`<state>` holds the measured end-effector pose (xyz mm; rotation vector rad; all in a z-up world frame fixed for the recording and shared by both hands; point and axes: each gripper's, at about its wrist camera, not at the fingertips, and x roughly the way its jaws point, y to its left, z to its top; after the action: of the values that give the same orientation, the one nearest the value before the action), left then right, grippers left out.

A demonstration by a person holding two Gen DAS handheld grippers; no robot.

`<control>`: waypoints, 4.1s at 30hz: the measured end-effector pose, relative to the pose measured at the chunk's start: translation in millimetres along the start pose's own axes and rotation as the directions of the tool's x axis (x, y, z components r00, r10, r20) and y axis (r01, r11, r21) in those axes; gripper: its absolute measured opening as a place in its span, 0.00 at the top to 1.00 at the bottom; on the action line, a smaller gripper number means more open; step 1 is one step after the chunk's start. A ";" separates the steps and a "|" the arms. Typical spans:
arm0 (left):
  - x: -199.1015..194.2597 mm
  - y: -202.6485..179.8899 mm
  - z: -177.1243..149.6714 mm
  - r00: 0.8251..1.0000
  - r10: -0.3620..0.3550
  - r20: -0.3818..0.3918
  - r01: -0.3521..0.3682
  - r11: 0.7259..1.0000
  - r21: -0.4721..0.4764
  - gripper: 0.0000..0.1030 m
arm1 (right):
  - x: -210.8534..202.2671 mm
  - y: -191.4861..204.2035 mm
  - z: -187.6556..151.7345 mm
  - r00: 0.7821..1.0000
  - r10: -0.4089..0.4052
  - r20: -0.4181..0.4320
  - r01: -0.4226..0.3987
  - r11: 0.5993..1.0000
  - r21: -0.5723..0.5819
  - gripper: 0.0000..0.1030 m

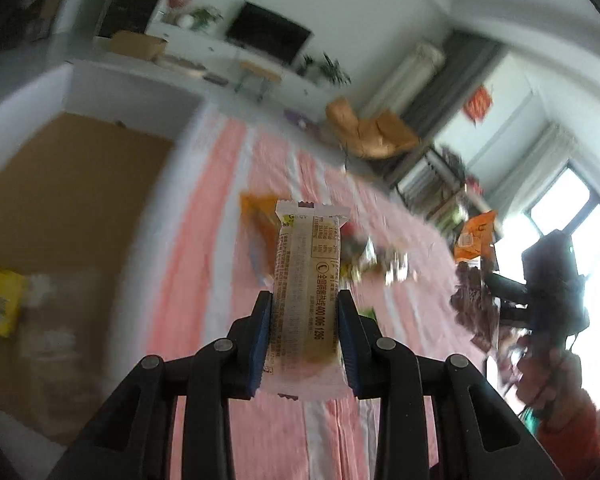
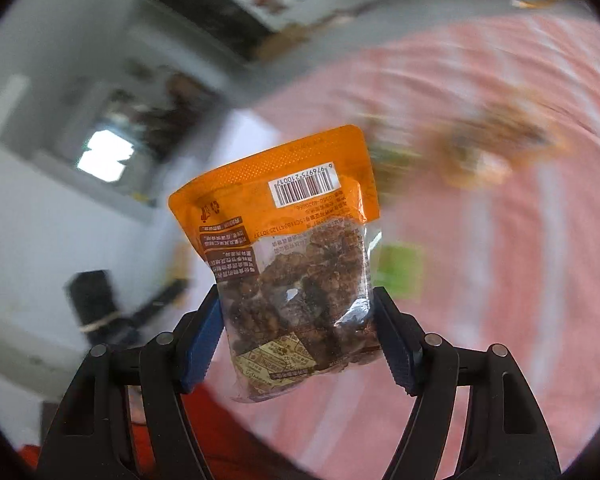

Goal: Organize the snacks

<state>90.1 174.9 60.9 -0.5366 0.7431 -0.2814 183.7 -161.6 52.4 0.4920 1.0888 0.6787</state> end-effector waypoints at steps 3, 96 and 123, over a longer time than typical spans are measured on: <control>-42.0 30.6 21.0 0.994 0.077 0.072 -0.076 0.997 -0.019 0.70 | 41.8 69.4 16.9 0.991 0.133 -0.019 -0.134 0.989 -0.059 0.28; 157.7 -25.3 -104.8 0.883 0.460 -0.094 -0.394 0.836 0.382 0.00 | -2.9 -134.7 -110.5 0.664 -0.713 0.226 0.735 0.678 -0.019 0.02; 158.2 -25.2 -104.7 0.883 0.459 -0.094 -0.394 0.836 0.382 0.00 | -2.8 -134.6 -111.2 0.664 -0.712 0.226 0.734 0.679 -0.019 0.01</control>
<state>126.9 48.9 -78.4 0.0099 0.9456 -0.0372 115.1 -253.8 -79.1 -0.0072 0.9407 -0.0357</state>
